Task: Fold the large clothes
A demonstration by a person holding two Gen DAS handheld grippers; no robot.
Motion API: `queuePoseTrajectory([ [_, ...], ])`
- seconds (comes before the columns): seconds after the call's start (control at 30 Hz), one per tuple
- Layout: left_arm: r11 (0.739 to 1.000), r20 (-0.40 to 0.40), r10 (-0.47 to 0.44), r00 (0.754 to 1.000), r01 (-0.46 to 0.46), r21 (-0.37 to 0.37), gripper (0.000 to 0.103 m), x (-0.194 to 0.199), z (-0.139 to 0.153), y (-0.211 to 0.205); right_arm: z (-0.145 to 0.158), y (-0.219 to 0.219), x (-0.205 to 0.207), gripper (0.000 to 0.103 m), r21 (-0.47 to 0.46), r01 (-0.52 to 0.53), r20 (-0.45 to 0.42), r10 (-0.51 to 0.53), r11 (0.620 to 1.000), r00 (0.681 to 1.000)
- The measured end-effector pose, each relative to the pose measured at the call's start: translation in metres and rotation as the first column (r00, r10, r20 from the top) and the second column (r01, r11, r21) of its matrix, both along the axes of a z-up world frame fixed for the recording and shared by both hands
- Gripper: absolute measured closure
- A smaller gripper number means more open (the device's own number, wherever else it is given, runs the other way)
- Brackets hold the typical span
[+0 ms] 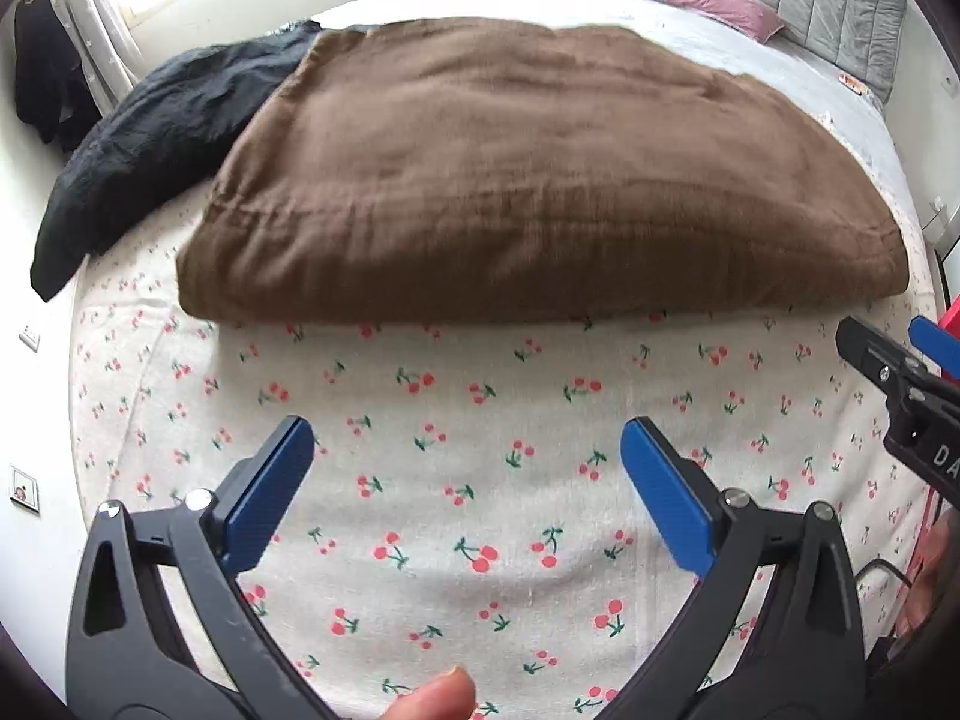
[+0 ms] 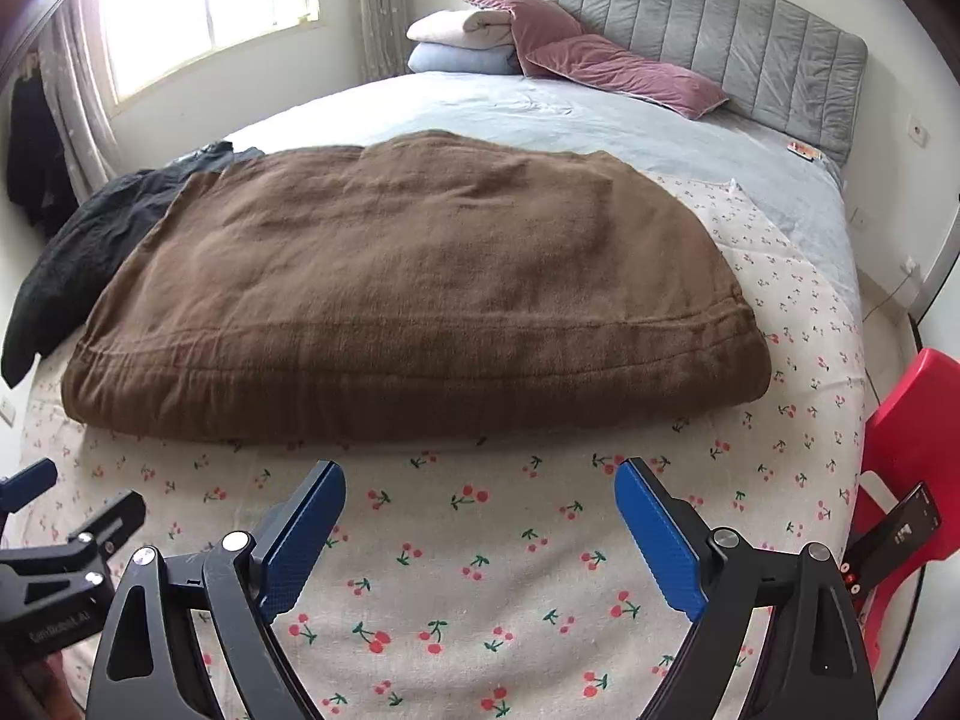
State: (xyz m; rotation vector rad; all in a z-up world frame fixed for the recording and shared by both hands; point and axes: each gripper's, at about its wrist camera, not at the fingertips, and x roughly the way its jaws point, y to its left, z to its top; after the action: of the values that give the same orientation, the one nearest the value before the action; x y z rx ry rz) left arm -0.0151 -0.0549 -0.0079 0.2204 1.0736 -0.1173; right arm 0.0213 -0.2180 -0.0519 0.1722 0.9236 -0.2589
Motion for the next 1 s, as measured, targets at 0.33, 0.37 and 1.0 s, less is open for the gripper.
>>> queuePoseTrajectory([
  [0.33, 1.0, 0.041, 0.026, 0.999, -0.026, 0.0, 0.001, -0.013, 0.001, -0.009, -0.004, 0.013, -0.006, 0.01, -0.027, -0.037, -0.014, 0.037, 0.999, 0.999],
  [0.37, 1.0, 0.04, 0.024, 0.999, -0.024, -0.001, 0.001, -0.012, 0.001, -0.009, -0.005, 0.014, -0.007, 0.01, -0.028, -0.041, -0.017, 0.041, 0.999, 0.999],
  [1.0, 0.999, 0.064, 0.033, 0.997, -0.034, 0.002, 0.001, -0.015, 0.009, -0.003, -0.003, 0.025, -0.01, 0.01, -0.025, -0.05, -0.016, 0.05, 0.998, 0.999],
])
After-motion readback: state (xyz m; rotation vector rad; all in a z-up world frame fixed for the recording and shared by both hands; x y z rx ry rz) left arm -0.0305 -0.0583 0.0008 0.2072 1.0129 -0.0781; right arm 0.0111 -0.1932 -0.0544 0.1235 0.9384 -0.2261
